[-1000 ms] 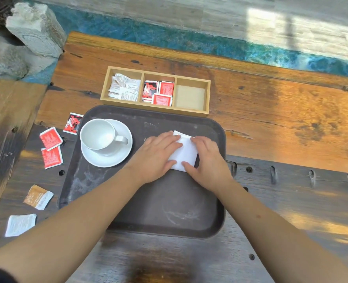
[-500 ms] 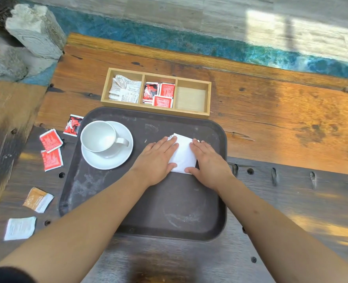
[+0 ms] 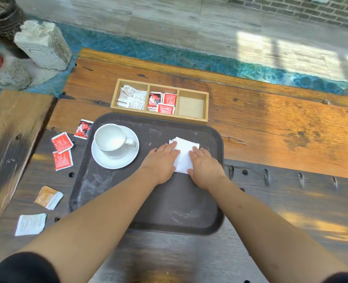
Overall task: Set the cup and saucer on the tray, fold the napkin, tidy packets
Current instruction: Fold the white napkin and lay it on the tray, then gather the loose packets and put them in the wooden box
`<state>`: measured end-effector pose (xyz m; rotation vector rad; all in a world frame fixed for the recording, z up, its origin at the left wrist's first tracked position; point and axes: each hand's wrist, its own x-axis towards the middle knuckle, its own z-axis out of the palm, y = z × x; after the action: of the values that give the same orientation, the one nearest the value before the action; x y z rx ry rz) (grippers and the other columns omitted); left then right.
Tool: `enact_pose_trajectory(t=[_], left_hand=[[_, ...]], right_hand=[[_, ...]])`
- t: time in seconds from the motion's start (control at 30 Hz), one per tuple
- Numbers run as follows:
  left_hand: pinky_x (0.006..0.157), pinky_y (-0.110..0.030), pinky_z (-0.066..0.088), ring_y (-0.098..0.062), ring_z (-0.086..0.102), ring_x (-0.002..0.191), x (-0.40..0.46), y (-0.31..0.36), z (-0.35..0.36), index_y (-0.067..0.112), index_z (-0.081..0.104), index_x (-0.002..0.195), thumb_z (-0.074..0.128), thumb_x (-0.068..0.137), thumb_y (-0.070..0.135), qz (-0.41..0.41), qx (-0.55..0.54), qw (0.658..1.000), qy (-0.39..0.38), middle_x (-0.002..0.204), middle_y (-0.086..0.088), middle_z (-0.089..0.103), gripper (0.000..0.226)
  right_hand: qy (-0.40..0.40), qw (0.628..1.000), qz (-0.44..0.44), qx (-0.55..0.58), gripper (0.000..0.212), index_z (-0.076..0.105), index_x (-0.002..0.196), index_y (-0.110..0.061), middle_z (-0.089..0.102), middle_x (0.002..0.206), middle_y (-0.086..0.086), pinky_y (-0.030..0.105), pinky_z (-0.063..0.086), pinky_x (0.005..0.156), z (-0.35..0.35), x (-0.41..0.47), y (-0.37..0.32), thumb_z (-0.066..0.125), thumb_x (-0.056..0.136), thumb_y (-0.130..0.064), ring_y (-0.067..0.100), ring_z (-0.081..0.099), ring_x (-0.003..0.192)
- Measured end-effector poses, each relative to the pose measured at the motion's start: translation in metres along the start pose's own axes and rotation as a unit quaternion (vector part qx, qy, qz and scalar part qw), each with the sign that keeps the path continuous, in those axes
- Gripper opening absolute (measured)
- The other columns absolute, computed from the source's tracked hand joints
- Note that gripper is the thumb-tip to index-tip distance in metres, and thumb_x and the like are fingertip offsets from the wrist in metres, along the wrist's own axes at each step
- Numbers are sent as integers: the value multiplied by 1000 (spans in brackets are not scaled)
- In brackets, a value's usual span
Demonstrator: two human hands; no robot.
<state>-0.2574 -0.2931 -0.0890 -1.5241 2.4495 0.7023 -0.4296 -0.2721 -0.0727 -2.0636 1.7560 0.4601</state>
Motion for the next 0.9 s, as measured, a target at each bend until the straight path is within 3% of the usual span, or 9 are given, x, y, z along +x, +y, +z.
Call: enact_pose_trajectory(t=[0.1, 0.23, 0.4, 0.63, 0.7, 0.9], left_hand=[[106, -45, 36, -27, 32, 139, -22, -5, -3, 21, 39, 143, 54, 94, 34, -1, -22, 1000, 15, 157, -2, 27, 53], [100, -41, 42, -25, 47, 121, -63, -20, -5, 22, 50, 131, 56, 92, 36, -17, -82, 996, 24, 132, -2, 49, 42], [93, -40, 48, -20, 54, 109, -124, -49, 1, 24, 59, 119, 58, 91, 39, -56, -147, 986, 48, 114, 0, 59, 31], [74, -23, 42, -10, 59, 92, -212, -103, 14, 29, 64, 106, 61, 89, 41, -137, -189, 965, 117, 102, 9, 66, 21], [74, -24, 44, -10, 59, 95, -237, -122, 20, 30, 63, 106, 61, 88, 42, -182, -194, 956, 127, 101, 11, 65, 22], [94, -38, 45, -23, 49, 115, -294, -176, 38, 28, 58, 117, 61, 88, 42, -297, -168, 931, 130, 119, 2, 57, 33]], right_hand=[[-6, 1000, 7, 0, 49, 39, 140, -12, 26, 158, 5, 44, 41, 105, -1, -16, -8, 50, 97, -30, 26, 25, 142], [-9, 1000, 18, 21, 41, 46, 132, -13, 42, 143, 7, 46, 48, 96, -5, -37, -22, 52, 95, -31, 29, 41, 127], [1, 999, 6, 41, 29, 54, 117, -16, 55, 120, 7, 41, 51, 86, -10, -60, -49, 52, 94, -33, 28, 53, 109], [6, 997, -56, 56, 23, 58, 106, -18, 62, 112, 4, 34, 49, 81, -13, -83, -115, 52, 94, -36, 26, 58, 103], [0, 995, -81, 56, 23, 58, 108, -19, 62, 112, 4, 34, 49, 83, -12, -85, -137, 51, 94, -37, 25, 57, 105], [-9, 989, -137, 47, 24, 57, 107, -19, 60, 107, 4, 34, 47, 80, -13, -76, -203, 50, 94, -38, 26, 57, 102]])
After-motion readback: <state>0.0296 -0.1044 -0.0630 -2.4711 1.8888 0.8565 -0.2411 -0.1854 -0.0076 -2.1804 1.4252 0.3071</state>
